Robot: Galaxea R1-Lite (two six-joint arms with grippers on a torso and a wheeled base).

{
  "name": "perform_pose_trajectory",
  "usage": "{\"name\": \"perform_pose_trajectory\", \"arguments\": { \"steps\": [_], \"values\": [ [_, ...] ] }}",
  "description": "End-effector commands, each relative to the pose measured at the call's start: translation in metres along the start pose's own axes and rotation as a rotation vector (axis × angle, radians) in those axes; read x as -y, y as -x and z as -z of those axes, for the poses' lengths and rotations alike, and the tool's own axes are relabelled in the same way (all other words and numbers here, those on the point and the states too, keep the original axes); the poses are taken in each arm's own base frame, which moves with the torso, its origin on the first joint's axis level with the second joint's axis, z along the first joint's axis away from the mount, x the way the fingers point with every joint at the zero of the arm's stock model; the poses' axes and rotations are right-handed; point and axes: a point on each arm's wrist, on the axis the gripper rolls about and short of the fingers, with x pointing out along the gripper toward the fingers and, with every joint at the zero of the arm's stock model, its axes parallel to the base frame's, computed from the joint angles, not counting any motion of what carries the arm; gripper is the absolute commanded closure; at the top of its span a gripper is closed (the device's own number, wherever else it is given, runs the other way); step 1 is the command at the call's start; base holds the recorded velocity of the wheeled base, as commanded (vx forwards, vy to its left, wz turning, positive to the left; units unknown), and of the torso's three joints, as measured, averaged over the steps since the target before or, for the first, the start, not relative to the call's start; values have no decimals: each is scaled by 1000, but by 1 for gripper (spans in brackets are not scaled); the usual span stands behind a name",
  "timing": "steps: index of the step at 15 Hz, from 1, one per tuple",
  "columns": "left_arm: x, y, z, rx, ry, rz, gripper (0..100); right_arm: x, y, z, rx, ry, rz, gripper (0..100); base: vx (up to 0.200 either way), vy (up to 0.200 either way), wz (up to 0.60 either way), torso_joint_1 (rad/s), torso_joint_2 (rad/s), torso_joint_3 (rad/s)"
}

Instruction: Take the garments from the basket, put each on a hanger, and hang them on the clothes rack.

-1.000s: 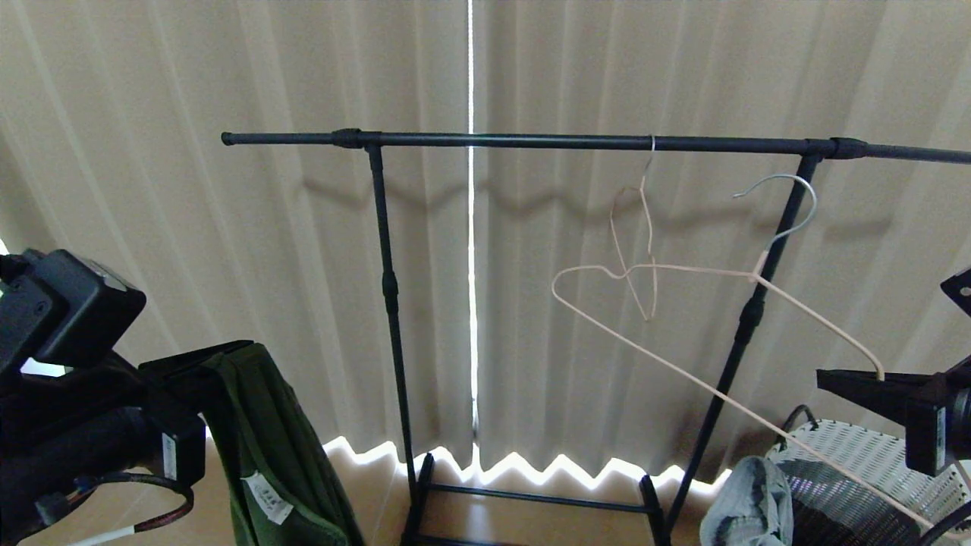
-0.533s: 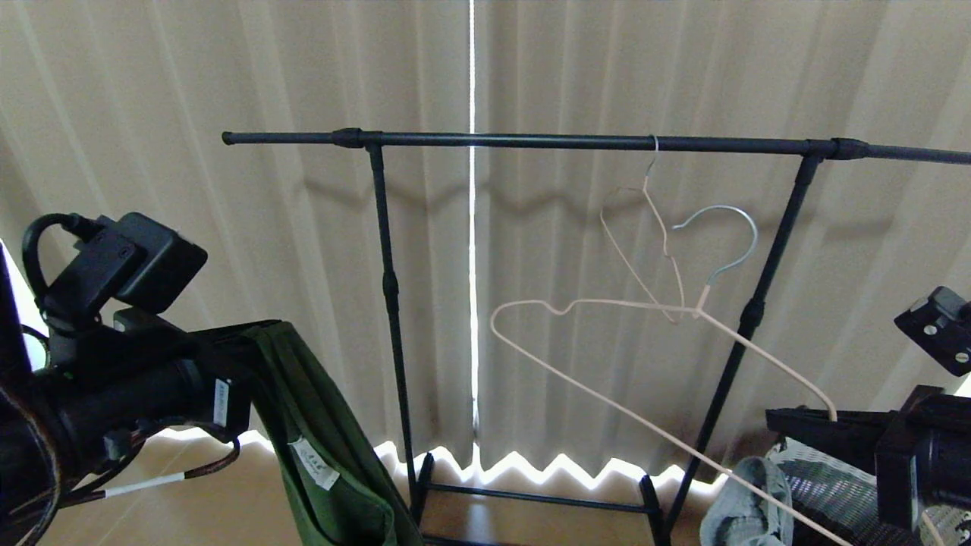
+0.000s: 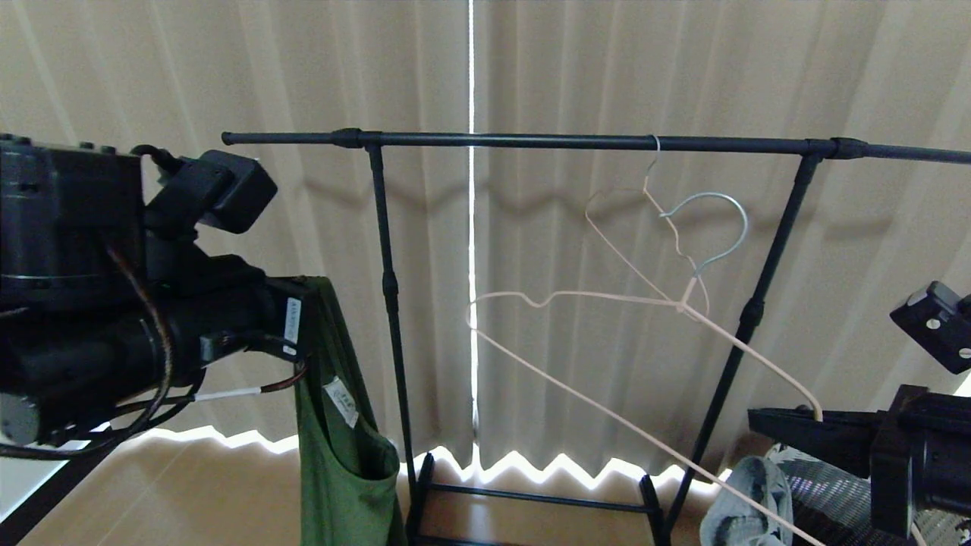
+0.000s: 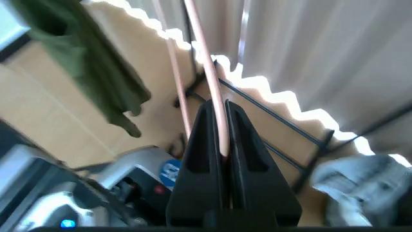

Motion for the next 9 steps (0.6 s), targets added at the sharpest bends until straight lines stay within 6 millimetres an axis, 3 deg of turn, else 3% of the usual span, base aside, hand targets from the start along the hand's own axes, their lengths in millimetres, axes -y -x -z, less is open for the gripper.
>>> {"name": "perform_pose_trajectory", "arguments": {
  "steps": [1,5,9],
  "values": [
    [9,-33,-6,-31,14,-15,100,-8,-7,-1,2,1,-50,100,0,0,0,0,0,0],
    [16,-56,-18,-24,89,-93,100,-20,-15,-2,0,23,-122,100,0,0,0,0,0,0],
    [17,-58,-18,-25,103,-110,100,-27,-26,-5,10,39,-158,100,0,0,0,0,0,0]
  ]
}}
